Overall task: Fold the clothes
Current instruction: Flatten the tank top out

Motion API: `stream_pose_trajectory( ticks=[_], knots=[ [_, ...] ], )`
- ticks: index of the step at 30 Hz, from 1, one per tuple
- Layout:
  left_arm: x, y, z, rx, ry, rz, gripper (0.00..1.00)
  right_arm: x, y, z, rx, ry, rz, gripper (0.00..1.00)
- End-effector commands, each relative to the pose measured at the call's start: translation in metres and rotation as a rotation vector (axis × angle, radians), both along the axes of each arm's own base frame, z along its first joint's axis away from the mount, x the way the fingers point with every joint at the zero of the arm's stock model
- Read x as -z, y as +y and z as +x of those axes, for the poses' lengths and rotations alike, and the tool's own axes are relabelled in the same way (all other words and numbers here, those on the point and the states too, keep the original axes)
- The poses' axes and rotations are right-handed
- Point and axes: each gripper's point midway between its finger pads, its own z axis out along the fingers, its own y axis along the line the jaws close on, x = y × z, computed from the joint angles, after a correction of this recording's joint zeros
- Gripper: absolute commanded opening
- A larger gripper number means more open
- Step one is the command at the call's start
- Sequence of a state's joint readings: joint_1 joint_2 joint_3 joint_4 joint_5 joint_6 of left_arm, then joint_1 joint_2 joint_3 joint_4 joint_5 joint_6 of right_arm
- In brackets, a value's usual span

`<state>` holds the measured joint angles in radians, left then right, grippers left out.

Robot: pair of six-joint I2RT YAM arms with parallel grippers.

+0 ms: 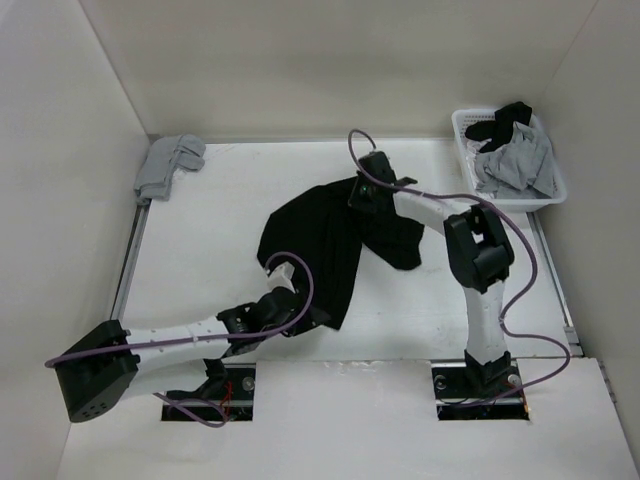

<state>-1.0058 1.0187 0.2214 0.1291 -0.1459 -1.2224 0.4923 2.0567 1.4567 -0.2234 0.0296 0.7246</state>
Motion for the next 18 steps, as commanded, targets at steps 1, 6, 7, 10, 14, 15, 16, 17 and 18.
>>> stream_pose_trajectory(
  ticks=[1, 6, 7, 10, 14, 15, 16, 17, 18],
  knots=[
    [-0.055, -0.033, 0.020, 0.013, -0.089, -0.095, 0.33, -0.052, -0.007, 0.054, 0.008, -0.106, 0.027, 0.12],
    [-0.130, -0.018, 0.078, -0.107, -0.305, -0.131, 0.36, -0.112, -0.031, 0.059, -0.055, -0.217, -0.007, 0.26],
    [-0.139, -0.004, 0.095, -0.171, -0.348, -0.102, 0.36, -0.120, -0.039, 0.047, -0.065, -0.230, -0.031, 0.30],
    [-0.146, 0.049, 0.146, -0.396, -0.419, 0.036, 0.31, -0.132, -0.063, 0.005, -0.062, -0.274, -0.082, 0.43],
    [-0.122, 0.081, 0.195, -0.478, -0.406, 0.254, 0.11, -0.120, -0.063, -0.059, -0.071, -0.326, -0.041, 0.26],
    [-0.113, 0.084, 0.205, -0.478, -0.393, 0.311, 0.09, -0.114, -0.059, -0.074, -0.074, -0.328, -0.007, 0.15],
    [-0.104, 0.085, 0.214, -0.466, -0.385, 0.364, 0.07, -0.107, -0.052, -0.089, -0.082, -0.329, 0.028, 0.05],
    [-0.097, 0.086, 0.223, -0.457, -0.382, 0.412, 0.07, -0.101, -0.044, -0.103, -0.102, -0.331, 0.061, 0.00],
    [-0.091, 0.084, 0.231, -0.444, -0.378, 0.450, 0.07, -0.095, -0.035, -0.117, -0.124, -0.333, 0.093, 0.00]
  ],
)
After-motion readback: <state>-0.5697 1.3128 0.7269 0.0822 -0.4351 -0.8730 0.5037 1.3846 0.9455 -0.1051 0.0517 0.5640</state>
